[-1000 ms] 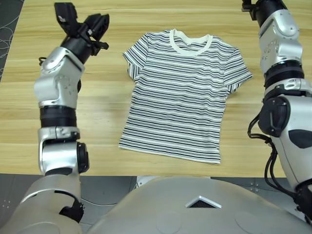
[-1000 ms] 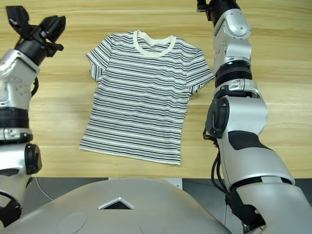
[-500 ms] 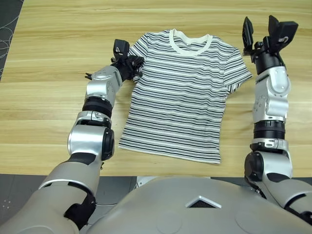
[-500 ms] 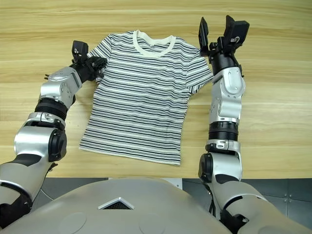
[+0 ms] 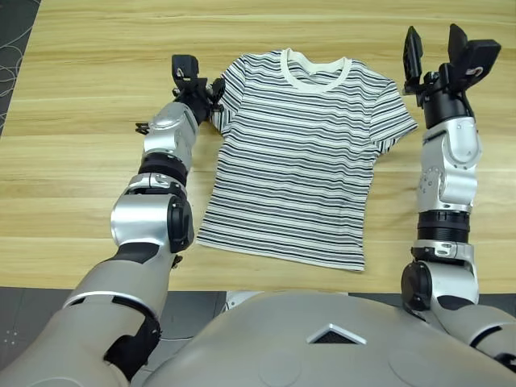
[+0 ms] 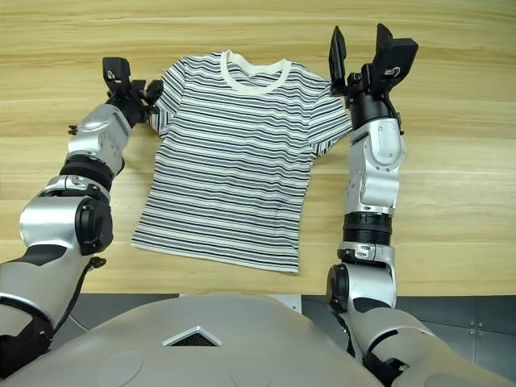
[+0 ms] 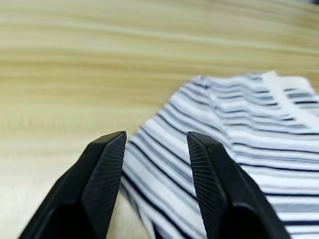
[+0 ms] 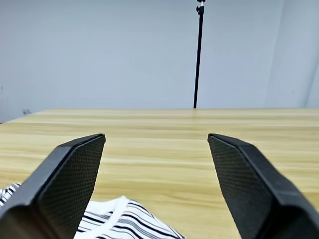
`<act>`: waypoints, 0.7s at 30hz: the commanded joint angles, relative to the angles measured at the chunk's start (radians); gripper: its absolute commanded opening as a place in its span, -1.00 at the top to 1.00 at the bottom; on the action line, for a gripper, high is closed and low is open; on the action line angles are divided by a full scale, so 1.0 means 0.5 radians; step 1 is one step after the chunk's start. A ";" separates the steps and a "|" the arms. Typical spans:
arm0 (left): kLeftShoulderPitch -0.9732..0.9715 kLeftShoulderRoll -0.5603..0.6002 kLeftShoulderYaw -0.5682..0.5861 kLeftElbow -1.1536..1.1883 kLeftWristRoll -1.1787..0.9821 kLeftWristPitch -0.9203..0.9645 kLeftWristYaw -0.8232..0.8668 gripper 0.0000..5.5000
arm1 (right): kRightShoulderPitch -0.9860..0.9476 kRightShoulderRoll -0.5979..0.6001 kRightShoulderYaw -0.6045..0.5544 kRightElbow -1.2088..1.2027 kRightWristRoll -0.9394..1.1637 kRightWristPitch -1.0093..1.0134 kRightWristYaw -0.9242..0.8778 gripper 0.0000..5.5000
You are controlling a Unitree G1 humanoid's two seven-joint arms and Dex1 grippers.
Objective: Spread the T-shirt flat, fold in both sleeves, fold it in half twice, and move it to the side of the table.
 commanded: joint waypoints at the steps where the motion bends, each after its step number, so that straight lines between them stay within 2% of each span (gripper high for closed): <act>1: -0.056 -0.026 0.028 0.102 0.062 0.003 0.100 0.17 | 0.032 0.002 0.023 -0.121 -0.010 0.048 -0.024 -0.39; 13: -0.063 -0.064 0.102 0.148 0.129 -0.041 0.191 0.17 | 0.079 0.000 0.036 -0.233 0.004 0.083 -0.041 -0.39; 21: -0.055 -0.066 0.077 0.157 0.219 -0.054 0.217 0.61 | 0.094 0.007 0.025 -0.325 0.064 0.122 -0.039 -0.39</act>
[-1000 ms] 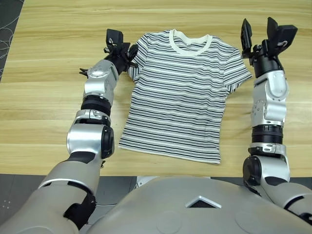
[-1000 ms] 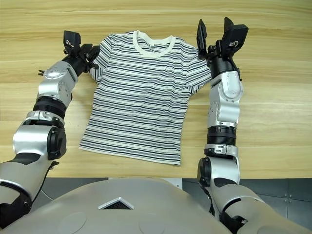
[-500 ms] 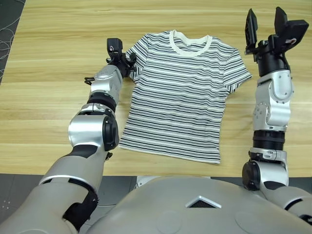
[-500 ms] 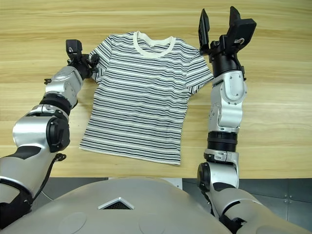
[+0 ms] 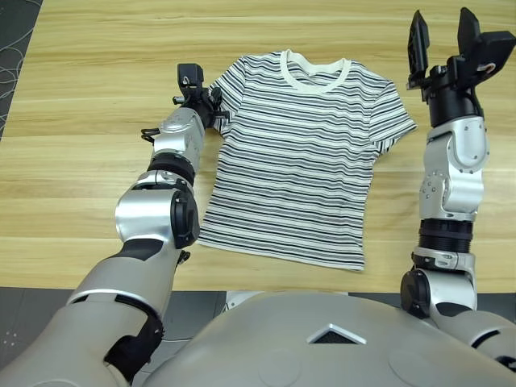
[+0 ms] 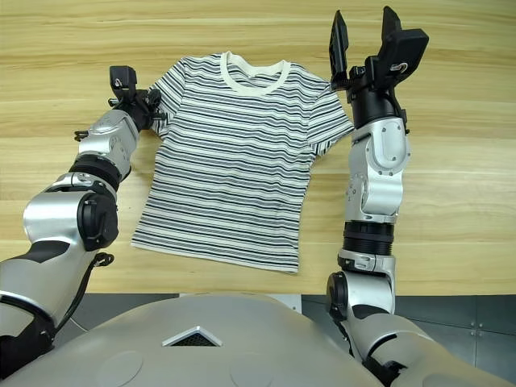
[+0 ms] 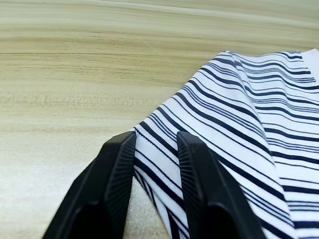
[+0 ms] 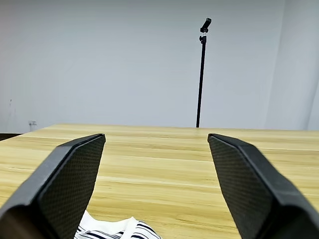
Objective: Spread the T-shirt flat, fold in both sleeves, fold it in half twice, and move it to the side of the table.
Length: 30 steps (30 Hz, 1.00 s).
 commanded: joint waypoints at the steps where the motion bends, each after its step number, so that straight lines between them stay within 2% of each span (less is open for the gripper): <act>1: -0.002 -0.008 -0.017 0.042 0.061 0.001 0.026 0.68 | 0.018 0.007 -0.014 -0.072 0.049 0.047 -0.001 -0.39; 6: -0.010 -0.013 -0.012 0.043 0.084 -0.010 0.025 0.96 | 0.003 0.002 -0.017 -0.062 0.073 0.055 -0.005 -0.39; 23: -0.101 -0.022 -0.034 -0.001 0.155 -0.160 0.028 0.96 | -0.027 0.006 -0.031 -0.021 0.085 0.047 -0.012 -0.39; 30: -0.064 -0.142 -0.145 -0.022 0.249 -0.239 -0.028 0.96 | -0.046 0.005 -0.031 0.008 0.077 0.037 -0.016 -0.39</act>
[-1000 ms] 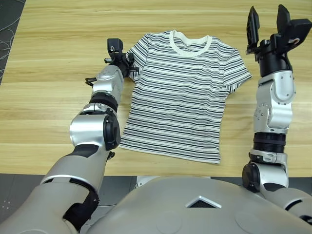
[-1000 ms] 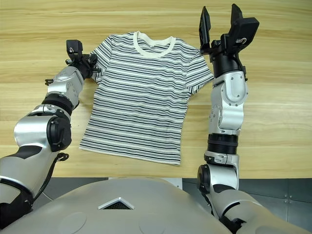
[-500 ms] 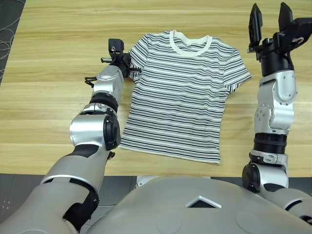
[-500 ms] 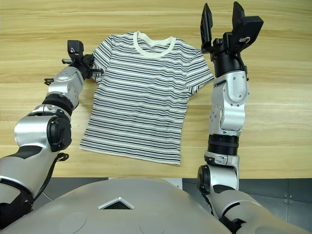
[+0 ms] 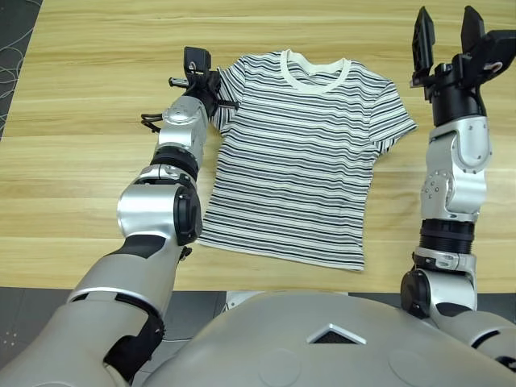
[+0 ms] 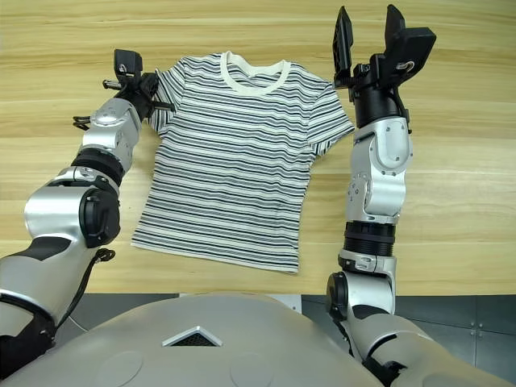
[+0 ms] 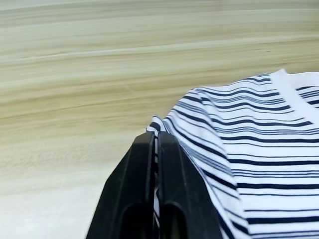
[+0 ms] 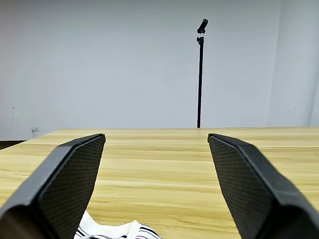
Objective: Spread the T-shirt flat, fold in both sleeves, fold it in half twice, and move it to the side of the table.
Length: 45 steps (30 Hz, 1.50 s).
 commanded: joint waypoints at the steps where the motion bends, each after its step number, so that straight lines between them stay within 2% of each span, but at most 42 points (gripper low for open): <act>1: 0.022 -0.097 -0.092 -0.026 0.084 -0.026 -0.052 0.96 | -0.044 0.005 -0.010 0.021 0.005 0.011 -0.009 -0.39; 5: 0.091 -0.163 -0.200 -0.015 0.169 -0.020 -0.106 0.96 | -0.060 0.008 -0.005 0.054 -0.004 0.000 -0.010 -0.39; 13: 0.076 -0.198 -0.260 -0.037 0.214 -0.073 -0.102 0.96 | -0.092 0.023 0.019 0.137 -0.029 -0.040 -0.014 -0.39; 41: 0.095 -0.283 -0.340 0.009 0.257 0.022 -0.068 0.96 | -0.099 0.051 0.054 0.170 -0.054 -0.056 -0.023 -0.39; 45: 0.099 -0.282 -0.319 0.014 0.235 0.060 -0.085 0.73 | -0.097 0.053 0.051 0.169 -0.052 -0.056 -0.022 -0.39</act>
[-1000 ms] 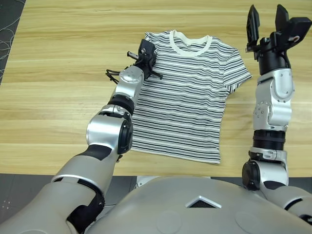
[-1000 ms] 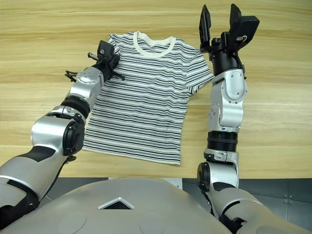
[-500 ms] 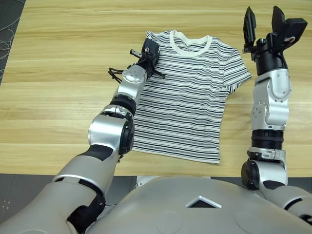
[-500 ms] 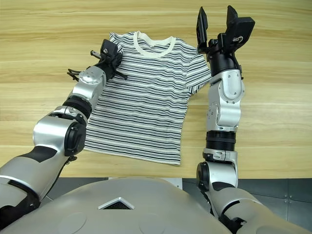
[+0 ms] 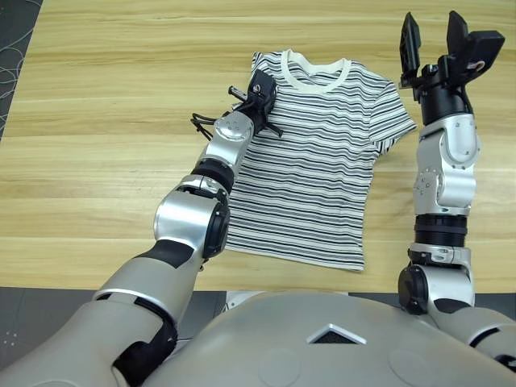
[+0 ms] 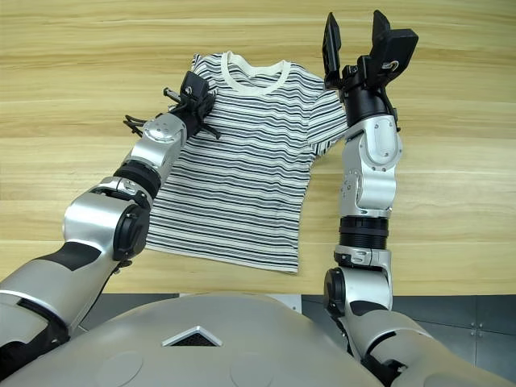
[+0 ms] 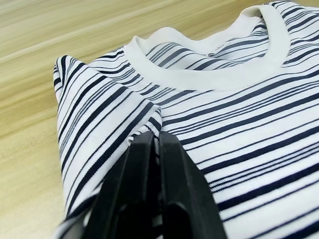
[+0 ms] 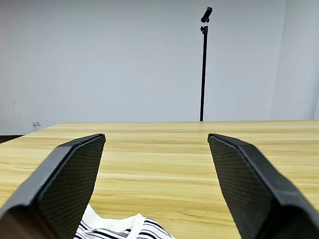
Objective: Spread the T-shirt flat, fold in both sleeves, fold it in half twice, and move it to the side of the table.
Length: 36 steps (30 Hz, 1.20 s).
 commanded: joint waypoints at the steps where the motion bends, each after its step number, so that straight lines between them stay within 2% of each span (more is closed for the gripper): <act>1: 0.032 0.012 0.016 0.039 0.002 0.080 -0.011 0.68 | -0.034 0.020 0.006 0.008 -0.008 -0.008 -0.009 -0.39; 8: 0.026 -0.009 0.009 0.029 0.013 0.077 -0.033 0.32 | -0.050 0.025 0.001 0.044 -0.019 -0.019 -0.006 -0.39; 22: 0.016 -0.058 -0.002 -0.105 -0.015 0.031 -0.171 0.32 | -0.089 0.024 -0.006 0.133 -0.039 -0.057 -0.019 -0.39; 33: 0.143 -0.087 -0.036 -0.698 -0.103 0.052 -0.275 0.32 | -0.112 0.031 -0.003 0.166 -0.041 -0.082 -0.018 -0.39; 36: 0.151 -0.022 0.027 -0.905 -0.172 0.105 -0.277 0.32 | -0.106 0.030 -0.007 0.159 -0.040 -0.080 -0.020 -0.39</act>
